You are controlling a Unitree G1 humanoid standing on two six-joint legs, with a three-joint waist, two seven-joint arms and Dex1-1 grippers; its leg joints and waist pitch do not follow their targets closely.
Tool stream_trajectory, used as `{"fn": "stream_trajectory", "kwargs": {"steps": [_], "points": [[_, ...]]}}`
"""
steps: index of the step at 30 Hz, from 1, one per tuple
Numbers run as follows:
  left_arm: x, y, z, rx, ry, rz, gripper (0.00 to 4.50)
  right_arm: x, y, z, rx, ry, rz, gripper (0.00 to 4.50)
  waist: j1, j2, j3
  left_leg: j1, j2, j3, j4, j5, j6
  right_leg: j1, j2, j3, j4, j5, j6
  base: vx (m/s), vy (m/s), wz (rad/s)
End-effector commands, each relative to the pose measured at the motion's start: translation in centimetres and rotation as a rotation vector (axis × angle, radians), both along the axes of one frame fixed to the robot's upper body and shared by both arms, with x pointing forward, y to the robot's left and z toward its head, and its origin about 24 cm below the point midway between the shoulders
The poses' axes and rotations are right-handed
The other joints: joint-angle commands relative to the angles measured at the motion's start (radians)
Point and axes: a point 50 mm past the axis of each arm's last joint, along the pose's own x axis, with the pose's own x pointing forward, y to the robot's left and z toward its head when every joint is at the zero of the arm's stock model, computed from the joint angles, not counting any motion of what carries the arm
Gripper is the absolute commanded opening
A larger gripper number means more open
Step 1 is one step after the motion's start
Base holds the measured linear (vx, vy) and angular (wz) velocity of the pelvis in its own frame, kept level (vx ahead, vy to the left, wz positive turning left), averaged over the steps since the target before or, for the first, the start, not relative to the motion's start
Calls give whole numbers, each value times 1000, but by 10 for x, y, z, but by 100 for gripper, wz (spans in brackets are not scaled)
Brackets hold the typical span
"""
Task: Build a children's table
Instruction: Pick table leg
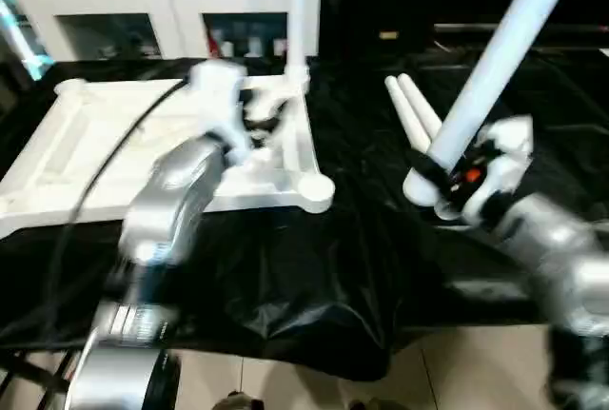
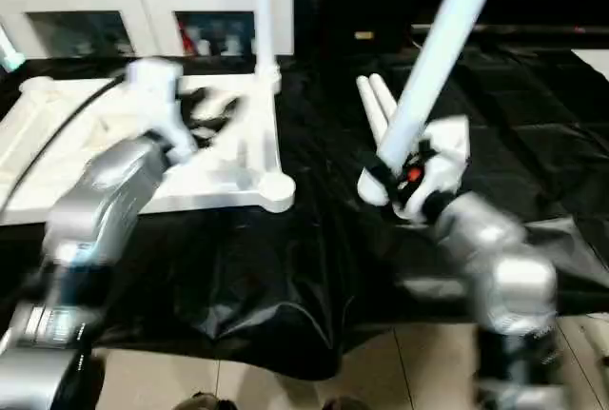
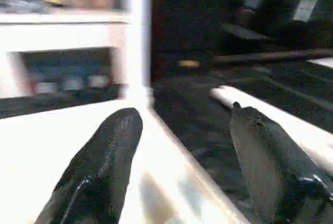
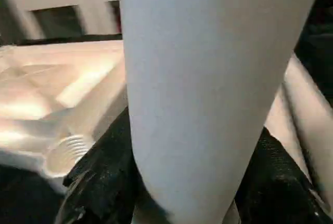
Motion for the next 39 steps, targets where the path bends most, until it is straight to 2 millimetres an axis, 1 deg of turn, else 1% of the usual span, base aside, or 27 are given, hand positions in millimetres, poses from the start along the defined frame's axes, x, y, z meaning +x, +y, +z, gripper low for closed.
{"fn": "stream_trajectory", "kwargs": {"steps": [1,2,3,4,5,7,9,13,14,15,17,18,20,21,22,26,29,30,31,32,33,34,35,36,37,38,39], "points": [[-6,11,-5,32,-5,76,316,0,1,7,-46,-47,-54,194,2,-13,-78,23,45,-28,-70,-214,10,39,-66,33,-84,-316,-162,0,0,0],[-10,14,-10,43,-2,96,316,0,1,4,-34,-36,-85,194,1,-20,-77,29,43,-25,-68,-234,10,33,-64,33,-89,-347,-154,0,0,0],[-21,20,-21,94,-9,158,316,-2,2,0,-48,-45,-143,194,-2,-45,-73,25,40,-23,-70,-259,6,33,-63,33,-95,-410,-132,0,0,0],[-25,21,-24,122,-12,177,316,-3,3,0,-60,-67,-157,194,8,-34,-71,31,48,-31,-74,-278,-4,27,-73,35,-95,-459,-112,0,0,0],[-25,21,-24,122,-12,177,316,-3,3,0,-60,-67,-157,194,3,-26,-66,34,49,-33,-78,-318,-22,19,-68,33,-101,-493,-90,0,0,0],[-32,19,-27,190,-20,172,316,-4,5,-3,-53,-64,-168,194,4,-33,-64,47,49,-36,-82,-380,-44,8,-63,33,-106,-514,-66,0,0,0],[-32,19,-27,190,-20,172,316,-4,5,-3,-53,-64,-168,194,1,-34,-62,50,49,-41,-89,-432,-61,8,-62,32,-106,-505,-56,0,0,0],[-32,19,-27,190,-20,172,316,-4,5,-3,-53,-64,-168,194,-3,-37,-62,40,46,-44,-93,-436,-64,17,-69,33,-105,-481,-58,0,0,0],[-35,18,-27,183,-27,162,316,-5,5,-3,-49,-60,-184,194,-5,-43,-62,35,45,-43,-94,-423,-61,21,-70,33,-104,-477,-57,0,0,0],[-35,16,-27,174,-22,141,316,-4,6,-9,-50,-49,-179,194,-1,-24,-64,37,45,-46,-94,-420,-63,21,-73,34,-101,-469,-61,0,0,0],[-35,14,-27,167,-20,117,316,-4,7,-12,-52,-55,-172,194,-3,-33,-64,38,45,-42,-92,-430,-61,16,-72,35,-109,-472,-61,0,0,0],[-34,9,-28,173,-9,79,316,-8,12,-14,4,-63,-108,194,-1,-21,-65,43,43,-42,-89,-440,-62,13,-71,36,-108,-474,-66,0,0,0],[-34,7,-30,165,-2,70,316,-11,14,-12,33,-77,-83,194,-2,-27,-62,44,42,-41,-88,-463,-54,10,-69,35,-116,-494,-60,0,0,0],[-34,7,-30,161,-2,70,316,-11,14,-11,35,-80,-82,194,-3,-18,-63,45,43,-42,-89,-464,-55,10,-67,35,-116,-483,-66,0,0,0],[-35,5,-32,167,1,69,316,-11,14,-11,20,-82,-83,194,-4,-21,-65,40,44,-44,-91,-452,-55,17,-66,34,-110,-460,-73,0,0,0],[-35,2,-33,178,4,60,316,-12,15,-12,-14,-82,-63,194,-3,-19,-66,41,45,-41,-90,-439,-52,17,-65,35,-106,-433,-85,0,0,0],[-34,-2,-32,170,1,43,316,-10,15,-11,-47,-97,-44,194,-5,-19,-62,60,44,-45,-92,-530,-62,21,-65,30,-112,-547,-62,0,0,0],[-34,-3,-32,172,0,38,316,-10,15,-11,-50,-100,-41,194,-9,-21,-57,70,44,-47,-93,-578,-64,21,-63,24,-121,-611,-43,0,0,0],[-35,-4,-32,172,0,33,316,-10,14,-11,-55,-104,-36,194,-15,-22,-49,91,40,-49,-89,-648,-64,15,-56,10,-137,-703,-22,0,0,0],[-35,-4,-32,172,-1,32,316,-10,14,-10,-56,-104,-36,194,-20,-19,-44,109,38,-50,-82,-686,-65,9,-50,-3,-149,-747,-13,0,0,0],[-35,-6,-32,169,-2,27,316,-9,15,-11,-59,-101,-21,194,-34,-18,-31,134,38,-56,-80,-755,-63,9,-35,-36,-168,-789,2,0,0,0],[-36,-6,-32,167,-2,25,316,-10,17,-11,-61,-98,-8,194,-44,-5,-24,142,49,-68,-94,-811,-68,30,-31,-62,-167,-734,0,0,0,0],[-36,-6,-32,168,-2,24,316,-10,17,-11,-69,-99,-4,194,-41,-13,-21,48,34,-94,-140,-828,-55,105,-52,-91,-129,-702,0,0,0,0],[-36,-6,-32,168,-1,24,316,-10,18,-11,-78,-101,-1,194,2,28,-37,-42,14,-83,-203,-895,-59,207,-21,-63,69,-457,-26,25,2,23],[-36,-7,-32,169,-1,23,316,-10,18,-11,-89,-105,4,194,-36,-28,-47,-16,-10,-100,-153,-739,21,173,-75,-13,6,-577,-13,-2,-8,29],[-36,-7,-33,169,0,23,316,-10,19,-11,-96,-107,8,194,-30,-54,-44,9,-32,-95,-59,-598,31,139,-141,-6,-105,-877,7,91,-58,51],[-36,-7,-33,167,0,22,316,-10,18,-11,-95,-111,-3,194,-35,-57,-45,22,-24,-86,120,-275,62,128,-266,7,-209,-1101,-62,122,-24,44]]}}
